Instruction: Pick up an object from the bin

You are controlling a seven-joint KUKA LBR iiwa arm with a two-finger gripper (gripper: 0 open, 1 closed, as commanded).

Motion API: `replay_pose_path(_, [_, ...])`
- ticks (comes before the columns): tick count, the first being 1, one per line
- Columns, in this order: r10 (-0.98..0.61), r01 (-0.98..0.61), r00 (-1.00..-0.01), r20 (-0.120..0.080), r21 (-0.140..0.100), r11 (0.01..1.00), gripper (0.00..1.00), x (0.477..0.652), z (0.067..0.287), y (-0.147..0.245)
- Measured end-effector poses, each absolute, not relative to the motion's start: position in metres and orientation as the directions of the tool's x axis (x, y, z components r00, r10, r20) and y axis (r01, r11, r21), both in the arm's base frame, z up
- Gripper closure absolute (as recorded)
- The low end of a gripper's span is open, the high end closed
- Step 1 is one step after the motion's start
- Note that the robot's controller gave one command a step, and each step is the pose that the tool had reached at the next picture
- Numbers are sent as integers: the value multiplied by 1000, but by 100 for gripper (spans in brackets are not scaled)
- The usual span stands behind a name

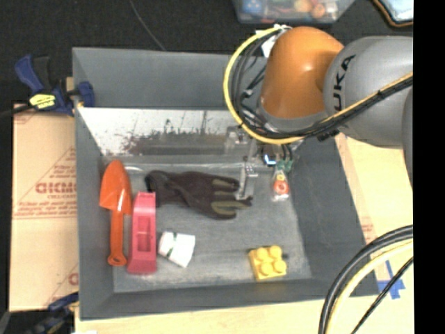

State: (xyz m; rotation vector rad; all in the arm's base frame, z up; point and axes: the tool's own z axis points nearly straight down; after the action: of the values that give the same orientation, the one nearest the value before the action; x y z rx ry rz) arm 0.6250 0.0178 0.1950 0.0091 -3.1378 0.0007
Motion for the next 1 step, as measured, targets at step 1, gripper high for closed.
replay_pose_path(1, [-5, -5, -1000, -5, 0, 1000, 0, 626, 200, 18])
